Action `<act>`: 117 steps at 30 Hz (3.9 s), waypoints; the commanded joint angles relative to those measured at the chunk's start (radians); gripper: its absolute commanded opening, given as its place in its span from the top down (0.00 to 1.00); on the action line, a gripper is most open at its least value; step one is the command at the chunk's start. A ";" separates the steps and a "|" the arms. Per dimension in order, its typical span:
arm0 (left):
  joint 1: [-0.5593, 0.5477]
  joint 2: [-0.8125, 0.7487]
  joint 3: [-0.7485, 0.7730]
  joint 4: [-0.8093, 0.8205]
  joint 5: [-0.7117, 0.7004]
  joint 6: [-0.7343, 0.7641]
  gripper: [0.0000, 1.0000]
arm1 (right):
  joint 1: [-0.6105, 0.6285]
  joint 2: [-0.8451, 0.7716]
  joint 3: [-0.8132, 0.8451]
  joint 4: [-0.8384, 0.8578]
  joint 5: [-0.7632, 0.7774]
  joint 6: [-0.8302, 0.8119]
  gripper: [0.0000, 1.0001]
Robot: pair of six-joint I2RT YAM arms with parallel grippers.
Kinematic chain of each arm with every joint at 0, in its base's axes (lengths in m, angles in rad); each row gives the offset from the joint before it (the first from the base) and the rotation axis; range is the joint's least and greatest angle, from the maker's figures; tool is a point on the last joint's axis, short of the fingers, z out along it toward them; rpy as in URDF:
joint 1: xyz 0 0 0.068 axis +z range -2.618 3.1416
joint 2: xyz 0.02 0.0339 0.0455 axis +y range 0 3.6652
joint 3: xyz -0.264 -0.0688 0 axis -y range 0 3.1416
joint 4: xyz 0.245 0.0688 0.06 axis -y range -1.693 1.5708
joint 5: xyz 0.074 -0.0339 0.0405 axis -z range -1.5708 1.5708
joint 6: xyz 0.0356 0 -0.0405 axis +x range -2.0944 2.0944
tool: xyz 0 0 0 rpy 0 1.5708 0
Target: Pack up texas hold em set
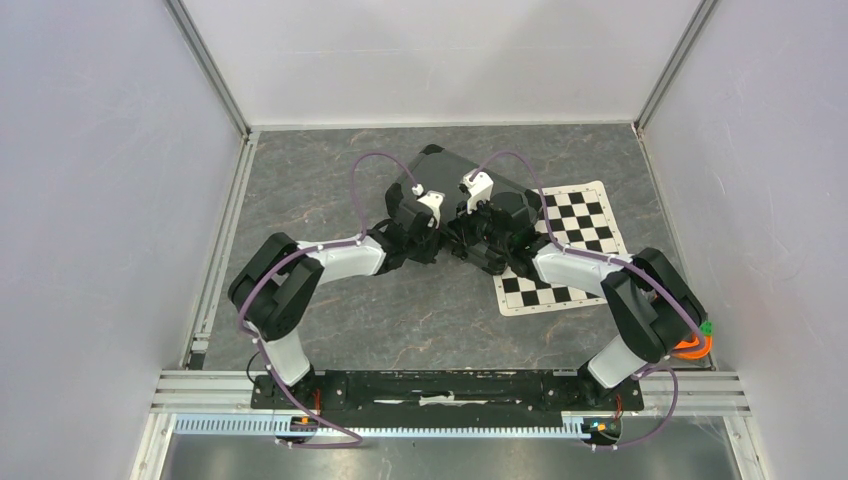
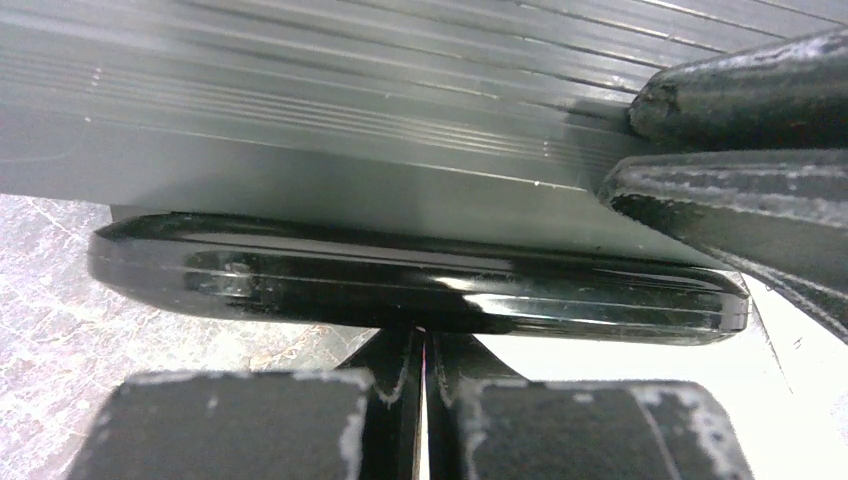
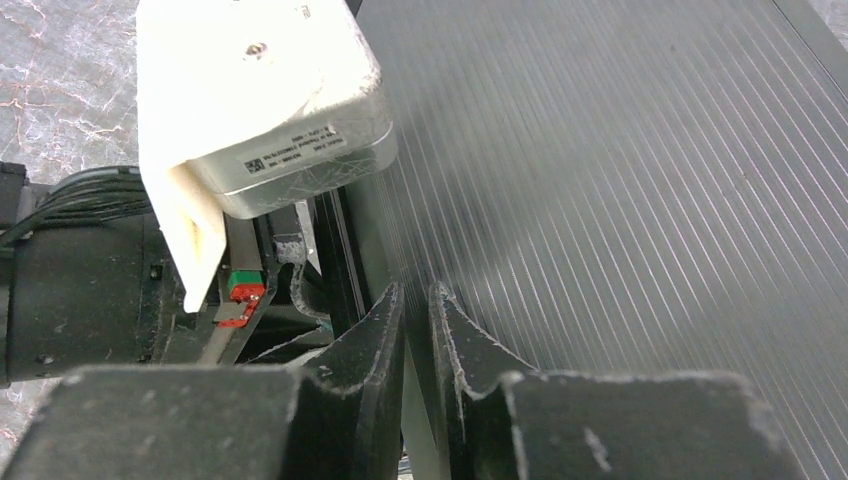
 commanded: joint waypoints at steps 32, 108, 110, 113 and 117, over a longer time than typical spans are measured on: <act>-0.003 0.078 0.141 -0.122 -0.063 0.046 0.98 | 0.000 0.085 -0.050 -0.268 -0.015 0.000 0.82; 0.019 -0.056 -0.012 0.058 0.023 0.023 0.98 | -0.341 0.263 0.643 -0.598 -0.162 -0.064 0.04; 0.020 -0.052 -0.007 0.057 0.017 0.027 0.98 | -0.347 0.334 0.720 -0.640 -0.168 -0.074 0.04; 0.020 -0.045 0.003 0.057 0.016 0.030 0.98 | -0.358 0.408 0.772 -0.644 -0.223 -0.057 0.04; 0.020 -0.048 0.015 0.062 0.022 0.034 0.98 | -0.362 0.491 0.815 -0.647 -0.267 -0.050 0.04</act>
